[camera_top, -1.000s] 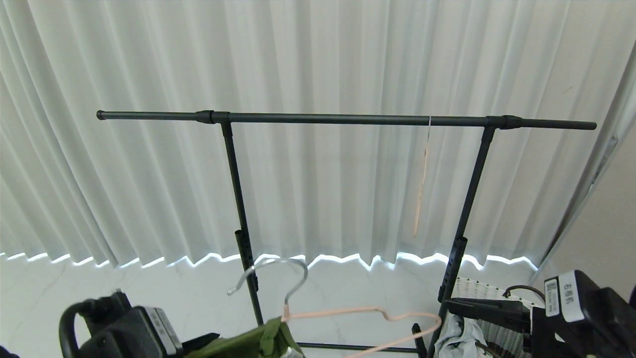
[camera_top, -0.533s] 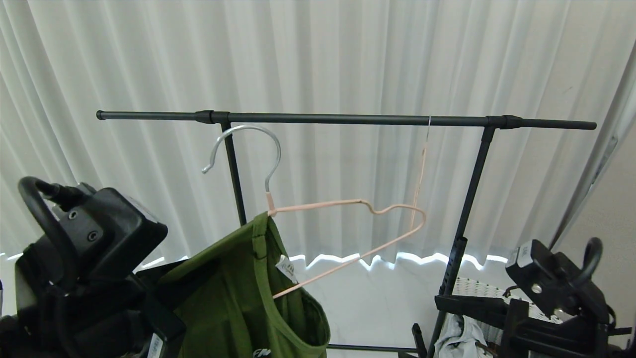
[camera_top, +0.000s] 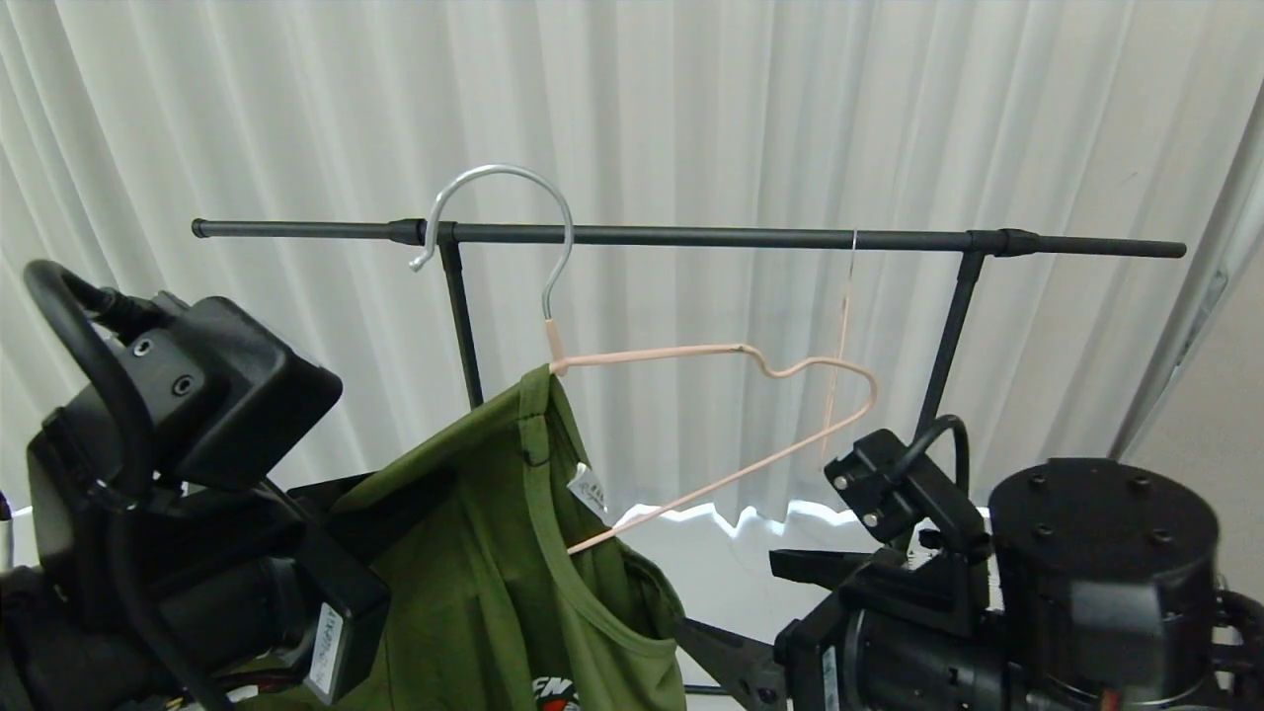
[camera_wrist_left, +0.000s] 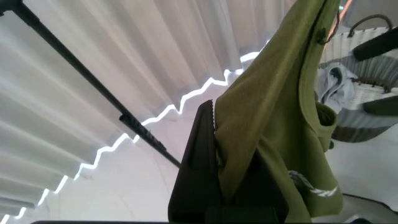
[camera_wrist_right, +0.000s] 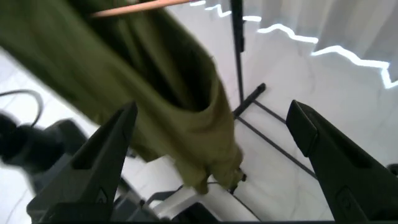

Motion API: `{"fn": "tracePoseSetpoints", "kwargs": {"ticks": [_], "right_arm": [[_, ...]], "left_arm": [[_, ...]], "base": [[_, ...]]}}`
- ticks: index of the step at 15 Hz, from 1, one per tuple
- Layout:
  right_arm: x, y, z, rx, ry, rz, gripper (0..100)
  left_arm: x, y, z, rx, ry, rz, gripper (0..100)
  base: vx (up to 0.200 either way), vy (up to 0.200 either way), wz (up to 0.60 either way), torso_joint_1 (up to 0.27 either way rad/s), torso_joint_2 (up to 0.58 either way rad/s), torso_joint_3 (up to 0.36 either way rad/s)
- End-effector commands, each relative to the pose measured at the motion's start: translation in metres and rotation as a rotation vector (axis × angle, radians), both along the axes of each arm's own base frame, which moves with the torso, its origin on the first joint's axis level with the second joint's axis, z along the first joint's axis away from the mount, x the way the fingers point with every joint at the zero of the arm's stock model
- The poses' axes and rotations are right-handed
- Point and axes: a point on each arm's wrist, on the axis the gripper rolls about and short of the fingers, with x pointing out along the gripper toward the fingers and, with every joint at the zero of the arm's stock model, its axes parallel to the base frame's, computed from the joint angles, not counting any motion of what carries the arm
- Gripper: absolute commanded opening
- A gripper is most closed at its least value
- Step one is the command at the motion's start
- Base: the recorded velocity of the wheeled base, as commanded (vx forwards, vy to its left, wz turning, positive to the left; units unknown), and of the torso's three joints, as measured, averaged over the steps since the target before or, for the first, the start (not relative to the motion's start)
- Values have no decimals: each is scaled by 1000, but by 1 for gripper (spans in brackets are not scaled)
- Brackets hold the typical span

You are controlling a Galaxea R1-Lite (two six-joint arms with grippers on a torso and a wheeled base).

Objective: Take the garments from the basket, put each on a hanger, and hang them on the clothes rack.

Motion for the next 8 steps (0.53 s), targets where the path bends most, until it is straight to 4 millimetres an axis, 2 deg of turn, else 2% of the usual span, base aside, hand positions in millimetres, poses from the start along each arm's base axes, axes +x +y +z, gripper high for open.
{"fn": "tracePoseSetpoints", "kwargs": {"ticks": [1,4,8], "right_arm": [[9,19,-21,-41,27,-18,100],[24,33,-29,-48,24,-58,100],[24,32,-51,-147,10,-155,100]], "left_arm": [[0,-1,5,-16,-8,-13,0],[0,-2,8,-29,-12,-26,0],[0,0,9,-30,-17,-17,0]], "base": [[0,0,0,0,0,0],[0,0,0,0,0,0],[0,0,0,0,0,0]]}}
